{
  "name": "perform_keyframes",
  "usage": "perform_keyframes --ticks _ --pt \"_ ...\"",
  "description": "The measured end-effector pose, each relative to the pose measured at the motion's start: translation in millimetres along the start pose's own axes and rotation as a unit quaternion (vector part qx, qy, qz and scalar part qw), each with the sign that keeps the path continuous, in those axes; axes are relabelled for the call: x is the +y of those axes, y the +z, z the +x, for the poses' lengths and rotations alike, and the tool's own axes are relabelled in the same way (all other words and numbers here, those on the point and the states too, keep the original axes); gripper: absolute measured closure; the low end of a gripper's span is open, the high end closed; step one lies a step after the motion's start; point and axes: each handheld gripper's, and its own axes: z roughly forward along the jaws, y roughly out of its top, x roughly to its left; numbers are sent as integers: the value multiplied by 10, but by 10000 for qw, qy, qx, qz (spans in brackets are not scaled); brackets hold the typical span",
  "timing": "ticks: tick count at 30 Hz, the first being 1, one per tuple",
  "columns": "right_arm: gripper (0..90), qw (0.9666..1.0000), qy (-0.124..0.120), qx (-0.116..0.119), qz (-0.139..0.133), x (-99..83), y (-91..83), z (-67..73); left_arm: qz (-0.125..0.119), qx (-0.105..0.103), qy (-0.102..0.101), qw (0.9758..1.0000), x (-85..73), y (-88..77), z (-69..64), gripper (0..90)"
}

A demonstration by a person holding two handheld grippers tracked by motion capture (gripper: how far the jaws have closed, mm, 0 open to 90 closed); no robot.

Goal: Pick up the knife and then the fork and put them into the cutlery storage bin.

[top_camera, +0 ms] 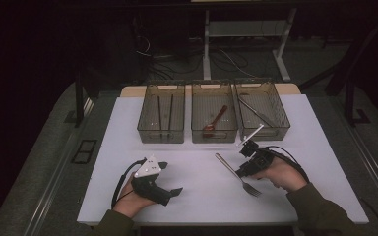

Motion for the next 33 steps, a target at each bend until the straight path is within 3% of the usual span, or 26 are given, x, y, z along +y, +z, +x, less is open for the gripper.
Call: perform_keyframes --ticks 12,20,33 --pt "697 9991 -138 -63 406 86 155 88 4 -1 0 10000 0 1 0 0" --pt "750 9966 -344 -412 624 131 189 164 26 -5 8 10000 2 3 -4 0" --pt "827 9950 -523 -528 674 146 196 155 28 -2 19 10000 2 -1 -2 0"
